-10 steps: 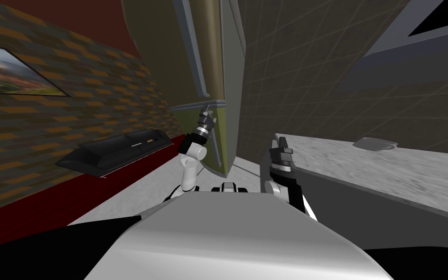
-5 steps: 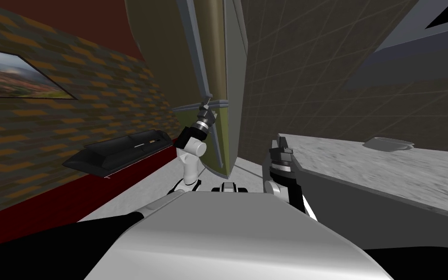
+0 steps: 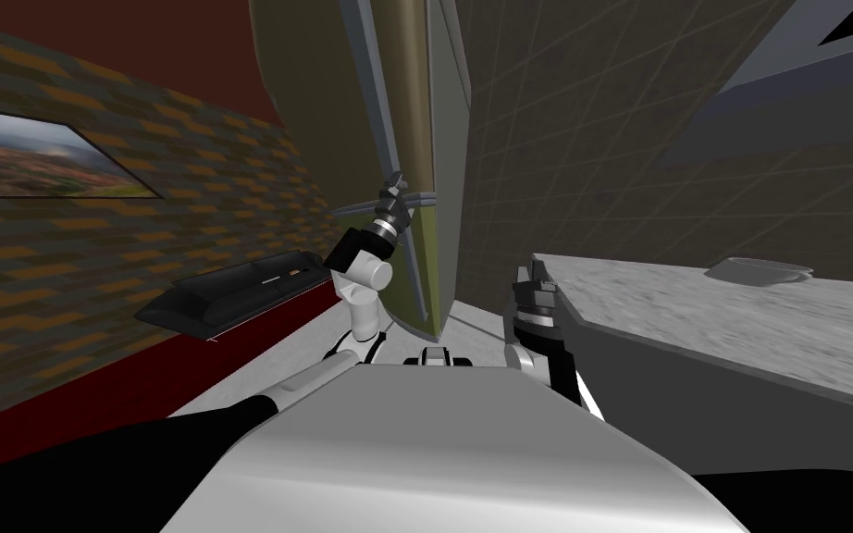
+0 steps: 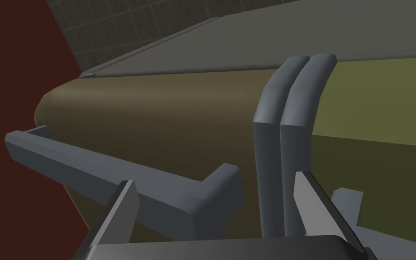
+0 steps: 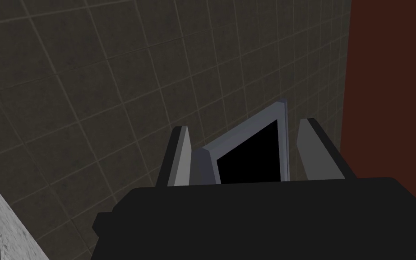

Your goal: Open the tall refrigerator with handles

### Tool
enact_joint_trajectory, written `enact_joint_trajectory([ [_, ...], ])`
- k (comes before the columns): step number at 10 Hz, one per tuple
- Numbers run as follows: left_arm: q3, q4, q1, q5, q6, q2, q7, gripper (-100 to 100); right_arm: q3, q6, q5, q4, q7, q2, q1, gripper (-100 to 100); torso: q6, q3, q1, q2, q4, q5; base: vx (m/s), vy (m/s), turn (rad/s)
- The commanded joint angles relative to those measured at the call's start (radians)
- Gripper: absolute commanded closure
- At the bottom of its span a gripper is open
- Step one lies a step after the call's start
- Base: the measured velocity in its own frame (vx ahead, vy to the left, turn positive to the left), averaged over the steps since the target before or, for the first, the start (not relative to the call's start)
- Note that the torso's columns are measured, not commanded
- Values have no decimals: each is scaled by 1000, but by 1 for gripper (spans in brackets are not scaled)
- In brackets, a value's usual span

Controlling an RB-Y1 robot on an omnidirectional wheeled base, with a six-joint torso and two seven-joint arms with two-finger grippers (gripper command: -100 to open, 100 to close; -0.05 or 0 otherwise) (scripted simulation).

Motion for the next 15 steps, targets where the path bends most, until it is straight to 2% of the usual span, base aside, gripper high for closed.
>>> enact_joint_trajectory([
  [1, 14, -5, -28, 0, 21, 1, -5, -100, 0, 0, 0, 0, 0, 0, 0, 0, 0, 0, 0, -1, -3, 0, 12, 14, 1],
  [2, 22, -10, -64, 2, 56, 4, -4, -100, 0, 0, 0, 0, 0, 0, 0, 0, 5, 4, -9, 2, -6, -3, 27, -24, -9],
  [3, 24, -11, -74, 3, 66, 5, -3, -100, 0, 0, 0, 0, 0, 0, 0, 0, 7, 7, -19, 4, -5, -7, 45, -28, 10],
  [6, 36, -14, -133, 7, 129, 12, 1, -100, 0, 0, 0, 0, 0, 0, 0, 0, 12, 4, -27, 2, -4, -12, 55, -48, 9],
  [7, 34, -16, -120, 7, 115, 11, 1, -100, 0, 0, 0, 0, 0, 0, 0, 0, 11, 5, -27, 2, -5, -12, 23, -21, 27],
  [8, 28, -12, -93, 4, 87, 7, -2, 100, 0, 0, 0, 0, 0, 0, 0, 0, 12, 5, -25, 3, -7, -12, -37, 25, -23],
  [12, 16, -8, -34, 1, 24, 1, -6, 100, 0, 0, 0, 0, 0, 0, 0, 0, 9, 8, -20, 5, -6, -9, -50, 41, -8],
  [13, 19, -14, -43, 4, 39, 5, -5, 100, 0, 0, 0, 0, 0, 0, 0, 0, 9, 9, -21, 7, -4, -9, -20, 16, 0],
  [14, 33, -15, -68, 3, 64, 8, -2, -100, 0, 0, 0, 0, 0, 0, 0, 0, 9, 10, -23, 8, -3, -10, 20, 20, 50],
  [15, 40, -16, -81, 2, 78, 10, 0, -100, 0, 0, 0, 0, 0, 0, 0, 0, 9, 10, -23, 9, -3, -10, 37, 27, 57],
])
